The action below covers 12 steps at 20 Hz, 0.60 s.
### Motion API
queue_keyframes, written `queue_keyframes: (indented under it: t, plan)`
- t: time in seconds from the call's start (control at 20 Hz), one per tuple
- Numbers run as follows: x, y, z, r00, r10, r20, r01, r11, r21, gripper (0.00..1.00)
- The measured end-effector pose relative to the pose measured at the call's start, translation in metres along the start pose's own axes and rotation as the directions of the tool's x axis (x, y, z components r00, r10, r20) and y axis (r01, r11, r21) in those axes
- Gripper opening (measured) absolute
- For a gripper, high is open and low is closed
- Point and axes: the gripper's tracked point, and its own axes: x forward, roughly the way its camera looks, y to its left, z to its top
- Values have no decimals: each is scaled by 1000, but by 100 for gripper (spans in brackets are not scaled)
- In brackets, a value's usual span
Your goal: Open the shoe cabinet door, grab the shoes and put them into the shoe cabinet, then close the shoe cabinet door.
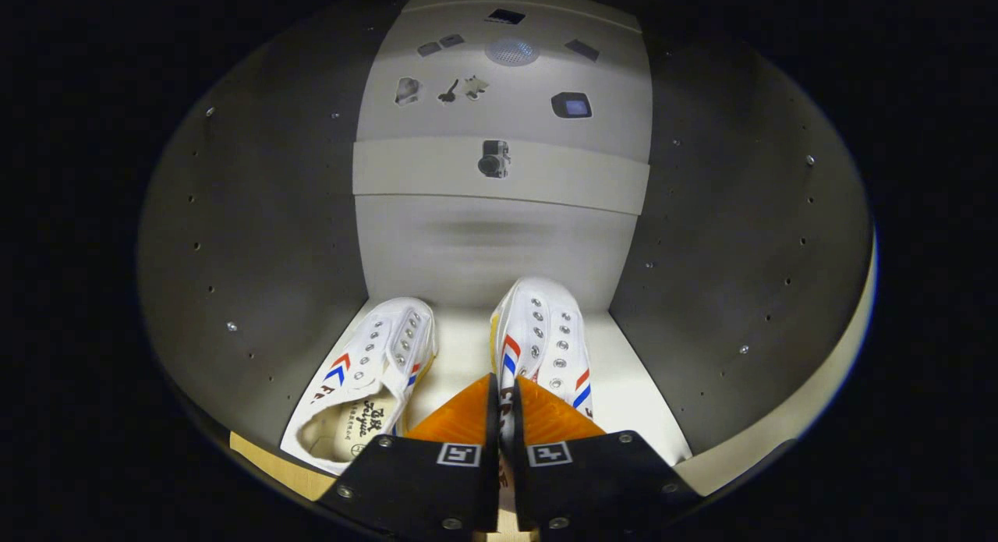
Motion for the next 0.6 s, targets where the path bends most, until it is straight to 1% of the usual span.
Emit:
queue_keyframes:
  t: [0.05,0.1,0.15,0.3,0.45,0.5,0.6]
  plan:
    - [-2,-4,15,998,-15,63,16,1000,-15,17]
    - [-4,-13,32,991,-56,121,60,998,-32,20]
    - [-11,-17,43,985,-75,154,82,996,-40,20]
    - [-48,-4,58,979,-11,202,17,999,-27,21]
    - [-93,-7,68,968,0,251,3,1000,-13,29]
    - [-111,-5,71,964,19,267,-17,1000,-12,30]
    - [-143,-5,72,955,46,292,-41,999,-21,35]
